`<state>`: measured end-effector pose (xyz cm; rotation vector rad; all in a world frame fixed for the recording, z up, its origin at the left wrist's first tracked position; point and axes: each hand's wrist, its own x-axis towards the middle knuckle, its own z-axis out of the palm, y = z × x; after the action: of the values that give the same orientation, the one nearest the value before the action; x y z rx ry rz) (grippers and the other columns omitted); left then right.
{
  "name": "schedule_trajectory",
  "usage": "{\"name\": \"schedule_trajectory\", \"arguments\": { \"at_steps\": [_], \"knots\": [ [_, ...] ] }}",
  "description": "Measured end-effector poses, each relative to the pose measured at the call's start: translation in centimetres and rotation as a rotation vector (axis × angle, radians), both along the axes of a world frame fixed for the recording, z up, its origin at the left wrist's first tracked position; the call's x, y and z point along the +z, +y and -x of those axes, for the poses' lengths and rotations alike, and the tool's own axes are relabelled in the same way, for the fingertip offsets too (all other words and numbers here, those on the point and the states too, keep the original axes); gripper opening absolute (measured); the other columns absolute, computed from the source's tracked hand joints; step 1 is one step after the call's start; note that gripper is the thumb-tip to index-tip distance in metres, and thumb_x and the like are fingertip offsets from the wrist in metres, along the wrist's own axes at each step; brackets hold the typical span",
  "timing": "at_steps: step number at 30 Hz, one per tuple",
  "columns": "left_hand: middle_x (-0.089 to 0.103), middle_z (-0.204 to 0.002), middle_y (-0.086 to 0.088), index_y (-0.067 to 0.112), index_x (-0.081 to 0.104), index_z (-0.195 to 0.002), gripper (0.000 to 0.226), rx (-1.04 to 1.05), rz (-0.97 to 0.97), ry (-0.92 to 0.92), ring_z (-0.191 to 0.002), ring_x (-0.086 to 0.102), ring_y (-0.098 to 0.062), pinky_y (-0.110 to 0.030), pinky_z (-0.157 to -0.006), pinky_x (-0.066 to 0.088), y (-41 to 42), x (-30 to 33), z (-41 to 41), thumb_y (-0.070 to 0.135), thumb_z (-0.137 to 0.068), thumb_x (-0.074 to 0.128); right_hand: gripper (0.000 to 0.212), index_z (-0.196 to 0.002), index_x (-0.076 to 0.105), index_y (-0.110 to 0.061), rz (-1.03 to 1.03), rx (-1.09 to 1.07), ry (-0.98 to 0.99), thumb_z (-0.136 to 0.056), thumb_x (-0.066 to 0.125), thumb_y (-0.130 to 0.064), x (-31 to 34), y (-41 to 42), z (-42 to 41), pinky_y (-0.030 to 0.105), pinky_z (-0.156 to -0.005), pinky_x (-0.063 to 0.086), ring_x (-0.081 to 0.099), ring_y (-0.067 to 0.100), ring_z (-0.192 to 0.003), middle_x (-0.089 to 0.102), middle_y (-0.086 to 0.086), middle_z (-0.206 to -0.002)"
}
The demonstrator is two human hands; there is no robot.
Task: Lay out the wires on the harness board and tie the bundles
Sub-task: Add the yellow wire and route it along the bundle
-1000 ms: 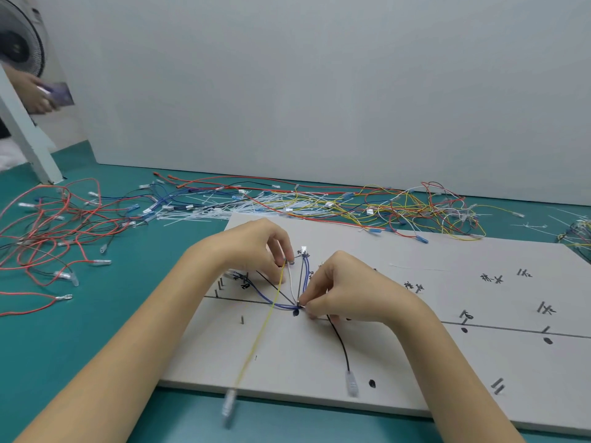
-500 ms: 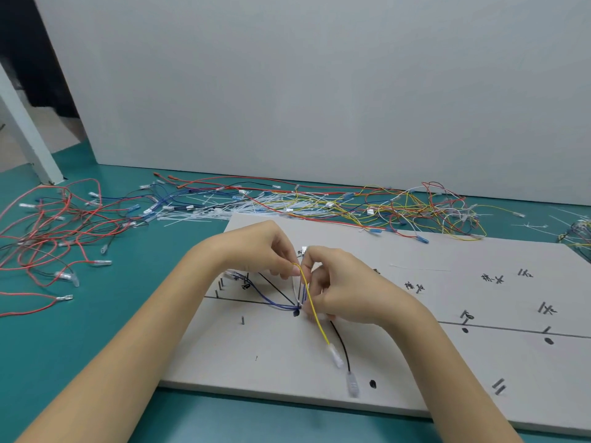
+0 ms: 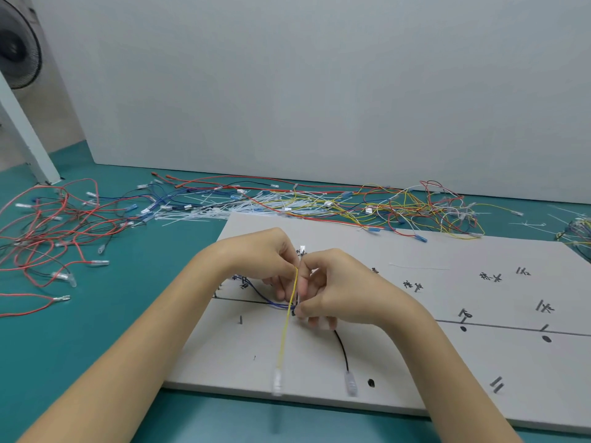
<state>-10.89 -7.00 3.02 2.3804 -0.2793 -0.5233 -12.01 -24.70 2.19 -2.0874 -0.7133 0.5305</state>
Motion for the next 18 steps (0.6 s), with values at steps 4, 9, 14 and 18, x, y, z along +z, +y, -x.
{"name": "schedule_trajectory", "arguments": {
  "at_steps": [4,9,14,18],
  "knots": [
    [0.076,-0.075,-0.002,0.007,0.074,-0.086,0.024,0.017,0.026,0.034,-0.065,0.070,-0.010,-0.012,-0.055,0.045,0.08,0.00,-0.01,0.005,-0.088,0.050,0.015,-0.078,0.066,-0.004,-0.017,0.019,0.052,-0.074,0.065,0.010,0.00,0.04,-0.02,0.026,-0.049,0.052,0.064,0.022,-0.052,0.069,0.021,-0.068],
    [0.076,-0.077,-0.002,0.002,0.072,-0.093,0.022,0.020,0.045,0.078,-0.068,0.071,-0.011,-0.013,-0.057,0.046,0.14,0.11,-0.06,0.007,-0.091,0.050,0.025,-0.078,0.072,-0.007,-0.003,0.028,0.052,-0.073,0.057,0.012,-0.27,0.20,0.10,0.025,-0.053,0.051,0.062,0.018,-0.052,0.067,0.015,-0.063],
    [0.076,-0.076,-0.002,0.002,0.071,-0.095,0.022,0.026,0.054,0.094,-0.069,0.072,-0.011,-0.012,-0.057,0.047,0.20,0.13,-0.04,0.011,-0.094,0.050,0.015,-0.075,0.073,-0.002,0.027,0.020,0.011,-0.075,0.062,0.008,-0.42,0.29,0.12,0.022,-0.049,0.048,0.057,0.013,-0.046,0.064,0.006,-0.054],
    [0.076,-0.076,-0.002,0.001,0.071,-0.095,0.023,0.011,0.058,0.095,-0.068,0.071,-0.008,-0.012,-0.058,0.047,0.26,0.22,-0.04,0.013,-0.094,0.050,0.013,-0.078,0.075,-0.002,0.071,0.029,-0.048,-0.076,0.063,0.004,-0.43,0.29,0.10,0.022,-0.047,0.048,0.056,0.014,-0.047,0.065,0.009,-0.058]
  ]
}}
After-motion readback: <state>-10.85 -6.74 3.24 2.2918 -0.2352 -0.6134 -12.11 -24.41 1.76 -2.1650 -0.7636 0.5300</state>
